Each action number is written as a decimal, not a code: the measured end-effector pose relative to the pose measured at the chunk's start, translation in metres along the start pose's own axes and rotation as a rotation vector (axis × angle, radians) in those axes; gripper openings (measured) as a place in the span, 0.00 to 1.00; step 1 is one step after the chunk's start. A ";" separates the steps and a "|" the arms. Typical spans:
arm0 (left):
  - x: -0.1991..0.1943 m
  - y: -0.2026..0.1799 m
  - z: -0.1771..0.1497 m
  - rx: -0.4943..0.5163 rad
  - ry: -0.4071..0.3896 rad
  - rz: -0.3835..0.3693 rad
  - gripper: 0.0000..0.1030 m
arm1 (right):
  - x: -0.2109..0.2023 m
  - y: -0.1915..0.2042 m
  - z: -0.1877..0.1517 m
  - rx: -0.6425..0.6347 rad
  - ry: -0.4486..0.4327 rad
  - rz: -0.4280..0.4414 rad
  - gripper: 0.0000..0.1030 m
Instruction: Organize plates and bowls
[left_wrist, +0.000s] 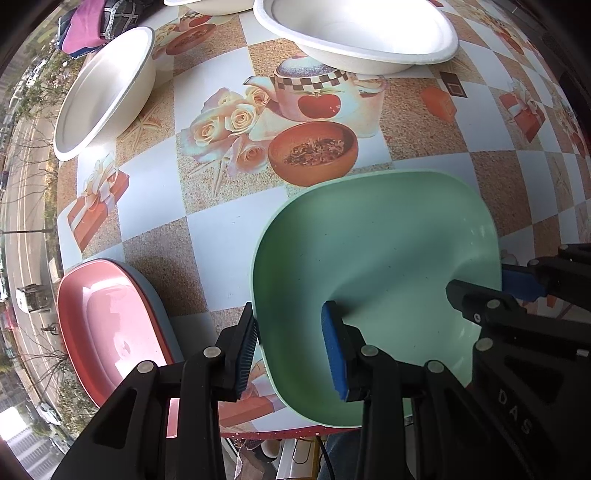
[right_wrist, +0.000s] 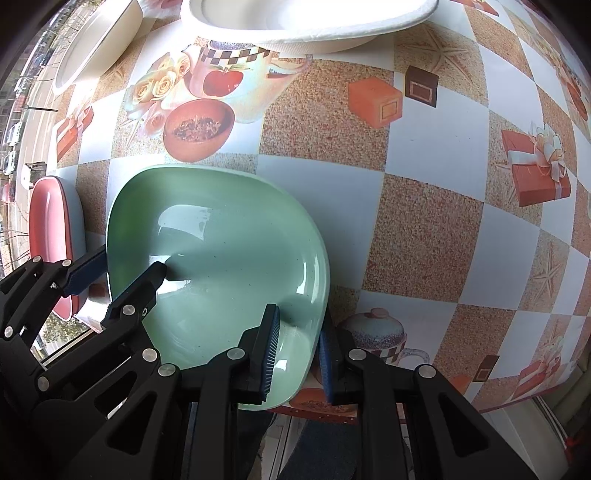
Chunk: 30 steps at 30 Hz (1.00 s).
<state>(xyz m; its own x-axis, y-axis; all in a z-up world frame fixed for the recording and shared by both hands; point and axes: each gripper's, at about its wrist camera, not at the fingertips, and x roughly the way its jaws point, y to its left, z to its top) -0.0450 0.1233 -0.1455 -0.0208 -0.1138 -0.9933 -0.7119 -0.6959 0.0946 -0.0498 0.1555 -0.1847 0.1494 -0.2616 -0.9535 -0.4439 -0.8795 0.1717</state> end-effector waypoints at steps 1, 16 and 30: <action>0.000 0.000 0.000 0.001 0.000 -0.001 0.36 | 0.000 0.000 0.001 0.001 0.001 0.001 0.21; -0.008 0.010 -0.020 0.028 0.014 -0.022 0.36 | -0.003 -0.002 -0.003 0.014 0.054 0.036 0.21; -0.039 0.040 -0.025 -0.046 -0.074 0.024 0.36 | -0.043 0.016 0.012 -0.057 -0.016 0.030 0.21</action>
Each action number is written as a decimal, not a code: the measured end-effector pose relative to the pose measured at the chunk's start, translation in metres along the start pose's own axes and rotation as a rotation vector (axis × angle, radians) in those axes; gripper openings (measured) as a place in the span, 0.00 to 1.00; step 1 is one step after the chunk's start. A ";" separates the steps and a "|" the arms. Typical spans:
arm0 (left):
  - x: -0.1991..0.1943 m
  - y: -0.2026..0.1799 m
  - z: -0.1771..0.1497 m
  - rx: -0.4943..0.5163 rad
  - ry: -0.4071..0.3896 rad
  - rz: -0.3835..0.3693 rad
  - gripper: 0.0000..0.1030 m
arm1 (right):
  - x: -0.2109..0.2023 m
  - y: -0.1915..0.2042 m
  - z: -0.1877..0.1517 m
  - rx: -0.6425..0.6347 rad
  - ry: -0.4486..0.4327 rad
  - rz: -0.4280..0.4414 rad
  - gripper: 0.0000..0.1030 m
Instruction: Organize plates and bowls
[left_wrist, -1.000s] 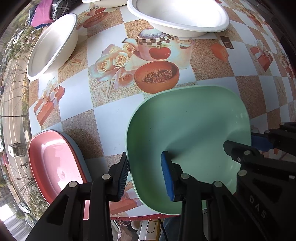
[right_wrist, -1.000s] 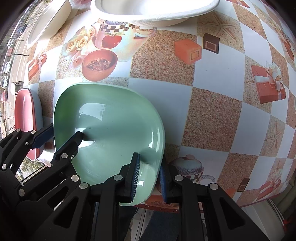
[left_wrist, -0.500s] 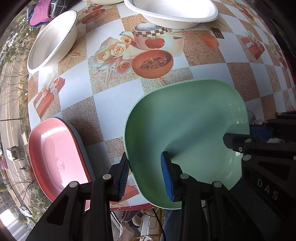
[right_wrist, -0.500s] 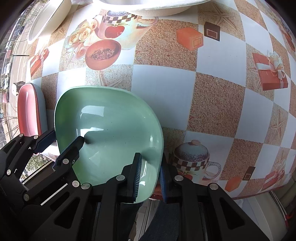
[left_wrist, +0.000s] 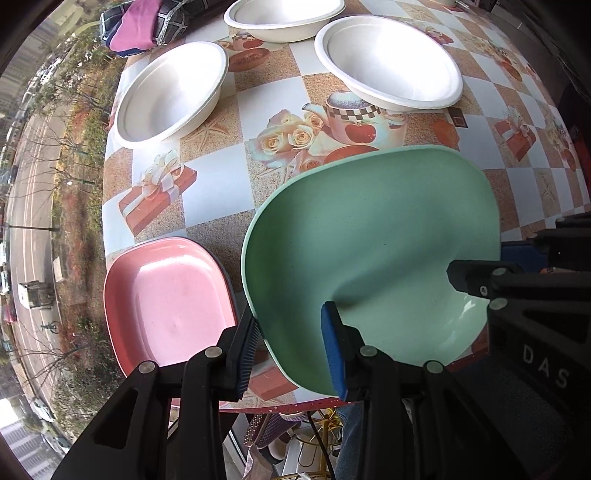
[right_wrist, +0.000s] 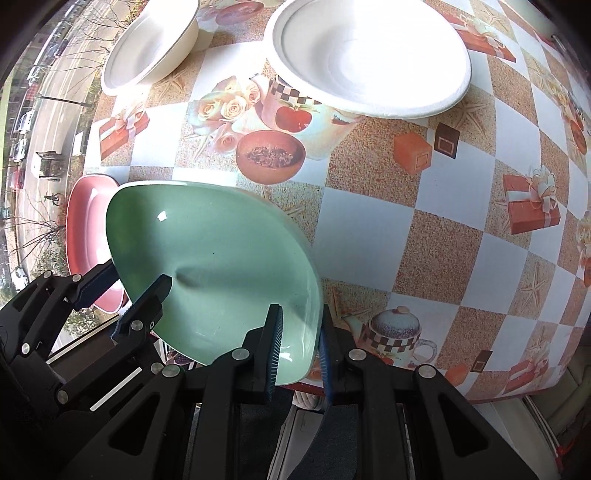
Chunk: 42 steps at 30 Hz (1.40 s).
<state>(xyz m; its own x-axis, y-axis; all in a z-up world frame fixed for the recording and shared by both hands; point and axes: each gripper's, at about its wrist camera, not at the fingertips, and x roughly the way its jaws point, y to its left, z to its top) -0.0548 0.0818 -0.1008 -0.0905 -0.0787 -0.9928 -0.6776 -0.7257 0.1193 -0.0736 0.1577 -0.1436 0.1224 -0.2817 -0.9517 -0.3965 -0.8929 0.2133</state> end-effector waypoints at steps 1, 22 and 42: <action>-0.002 -0.001 -0.002 -0.010 -0.008 0.004 0.36 | -0.002 0.001 0.001 -0.006 -0.004 0.000 0.21; -0.022 0.058 -0.020 -0.225 -0.056 0.045 0.36 | -0.037 0.067 0.012 -0.197 -0.043 -0.026 0.21; -0.014 0.121 -0.063 -0.466 -0.046 0.050 0.36 | -0.038 0.137 0.002 -0.381 -0.019 -0.032 0.21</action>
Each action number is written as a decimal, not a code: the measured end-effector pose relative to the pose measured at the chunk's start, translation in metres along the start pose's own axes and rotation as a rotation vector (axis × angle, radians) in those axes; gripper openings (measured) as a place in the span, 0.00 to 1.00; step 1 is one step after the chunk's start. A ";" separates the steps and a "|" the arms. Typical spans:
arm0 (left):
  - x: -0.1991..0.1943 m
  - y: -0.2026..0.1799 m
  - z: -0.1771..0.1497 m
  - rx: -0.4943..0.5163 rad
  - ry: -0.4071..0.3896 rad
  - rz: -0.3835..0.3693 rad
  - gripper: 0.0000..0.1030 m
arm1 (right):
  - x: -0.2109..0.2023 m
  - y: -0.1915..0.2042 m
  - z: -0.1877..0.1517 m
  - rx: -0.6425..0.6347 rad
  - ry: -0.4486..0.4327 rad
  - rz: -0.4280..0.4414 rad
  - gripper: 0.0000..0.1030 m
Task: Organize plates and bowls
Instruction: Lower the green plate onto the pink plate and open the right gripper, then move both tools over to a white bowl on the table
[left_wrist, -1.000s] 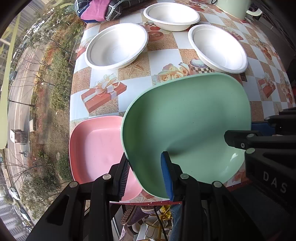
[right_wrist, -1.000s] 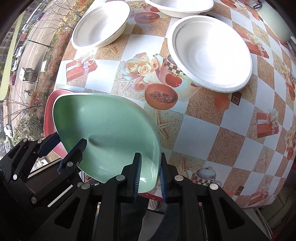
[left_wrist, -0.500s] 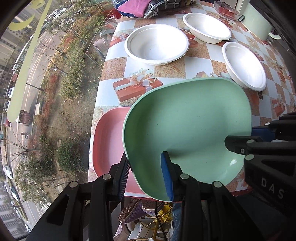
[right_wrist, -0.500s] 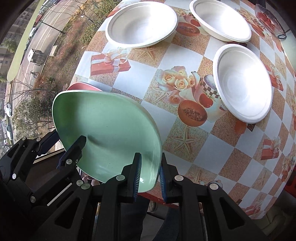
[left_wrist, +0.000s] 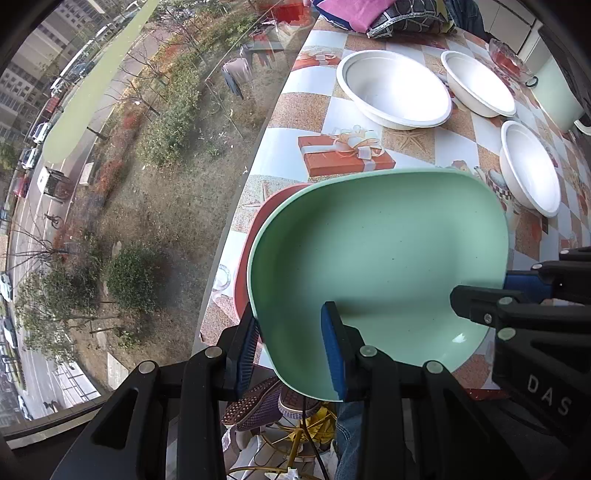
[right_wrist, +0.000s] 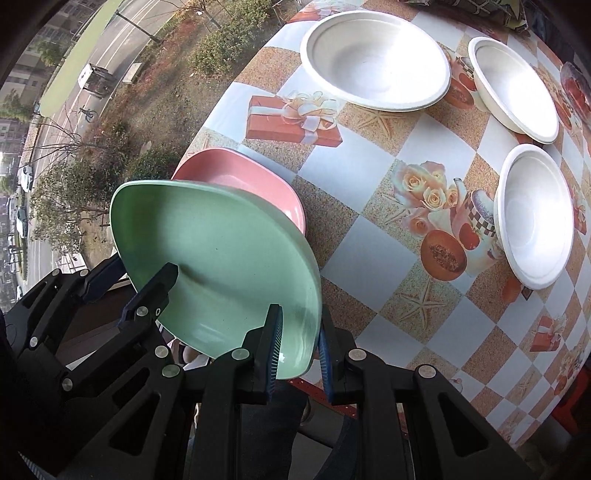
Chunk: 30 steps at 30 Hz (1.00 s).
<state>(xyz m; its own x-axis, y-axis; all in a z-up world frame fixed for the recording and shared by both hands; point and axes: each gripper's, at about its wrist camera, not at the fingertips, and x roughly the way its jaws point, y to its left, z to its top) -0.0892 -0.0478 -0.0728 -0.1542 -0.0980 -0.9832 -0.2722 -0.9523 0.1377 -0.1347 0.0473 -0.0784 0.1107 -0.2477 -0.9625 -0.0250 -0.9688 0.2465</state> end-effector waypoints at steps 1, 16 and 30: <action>0.003 0.003 0.001 -0.006 0.003 0.001 0.36 | 0.001 0.003 0.000 -0.005 0.003 0.001 0.21; 0.022 0.019 0.023 0.038 -0.004 0.043 0.36 | 0.023 0.013 0.006 0.092 0.053 0.095 0.21; 0.017 0.017 0.024 0.039 -0.062 -0.042 0.76 | 0.015 -0.011 0.000 0.202 0.026 0.134 0.33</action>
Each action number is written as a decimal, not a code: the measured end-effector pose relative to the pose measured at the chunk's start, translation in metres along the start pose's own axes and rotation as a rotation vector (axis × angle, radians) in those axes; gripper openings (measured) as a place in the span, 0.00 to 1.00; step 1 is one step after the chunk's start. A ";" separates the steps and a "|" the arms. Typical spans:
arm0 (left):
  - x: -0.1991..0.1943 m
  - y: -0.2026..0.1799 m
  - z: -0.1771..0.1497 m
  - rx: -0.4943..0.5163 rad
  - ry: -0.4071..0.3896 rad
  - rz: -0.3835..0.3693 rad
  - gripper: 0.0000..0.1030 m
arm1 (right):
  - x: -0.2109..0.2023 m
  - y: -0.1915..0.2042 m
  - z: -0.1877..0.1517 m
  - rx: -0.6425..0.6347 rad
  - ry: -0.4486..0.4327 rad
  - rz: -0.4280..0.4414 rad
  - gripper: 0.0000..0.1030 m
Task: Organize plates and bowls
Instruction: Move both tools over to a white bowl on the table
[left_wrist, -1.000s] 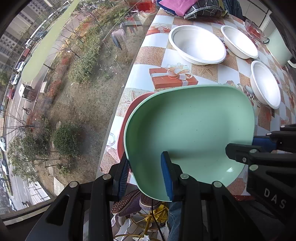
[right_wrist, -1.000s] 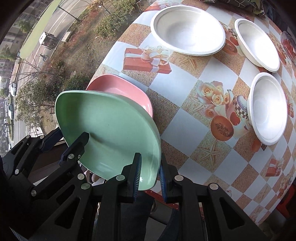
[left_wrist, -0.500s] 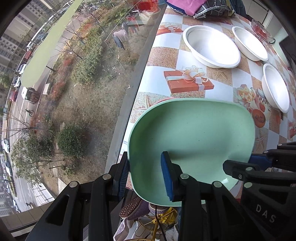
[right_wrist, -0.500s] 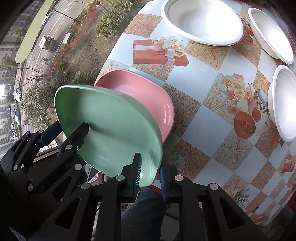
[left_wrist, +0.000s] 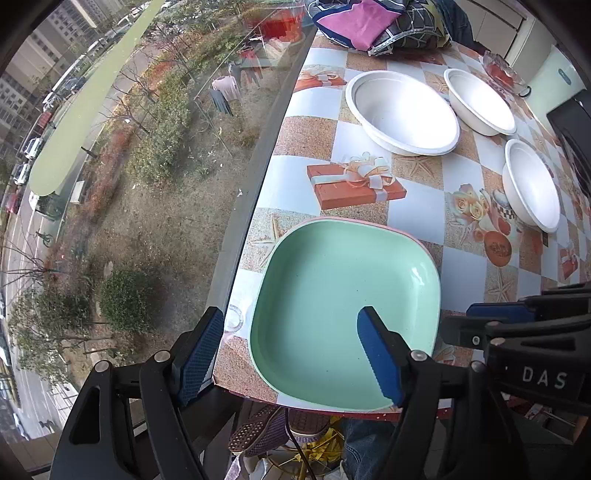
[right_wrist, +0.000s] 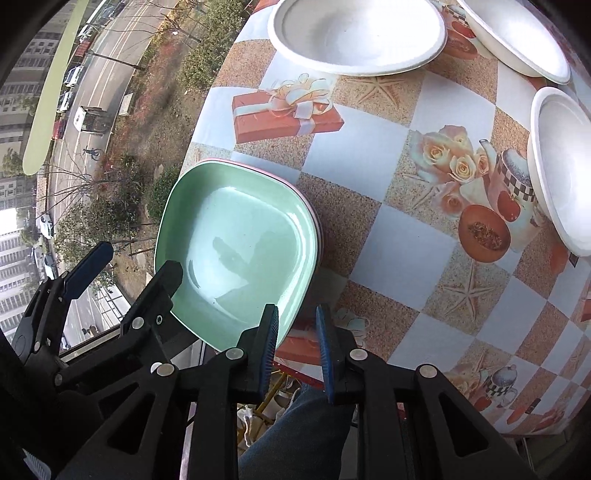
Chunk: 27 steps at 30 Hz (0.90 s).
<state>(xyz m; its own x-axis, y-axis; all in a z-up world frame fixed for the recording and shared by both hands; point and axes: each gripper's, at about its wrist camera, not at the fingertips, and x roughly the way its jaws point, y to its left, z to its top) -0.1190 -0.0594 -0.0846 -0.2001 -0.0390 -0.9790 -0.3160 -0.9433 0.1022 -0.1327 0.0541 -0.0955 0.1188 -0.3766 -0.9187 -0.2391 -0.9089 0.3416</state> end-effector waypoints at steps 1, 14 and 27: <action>0.001 0.000 0.000 -0.006 0.004 0.002 0.76 | -0.002 -0.004 -0.001 0.009 -0.004 -0.018 0.42; -0.015 -0.058 0.025 0.038 0.024 -0.117 1.00 | -0.045 -0.092 -0.021 0.188 -0.120 -0.077 0.89; -0.004 -0.165 0.074 0.023 0.149 -0.250 1.00 | -0.091 -0.233 -0.027 0.421 -0.211 -0.126 0.89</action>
<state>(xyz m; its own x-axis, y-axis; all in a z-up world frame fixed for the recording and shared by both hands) -0.1350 0.1210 -0.0843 0.0249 0.1436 -0.9893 -0.3597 -0.9221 -0.1429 -0.0615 0.2954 -0.0865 -0.0157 -0.1839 -0.9828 -0.6094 -0.7775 0.1552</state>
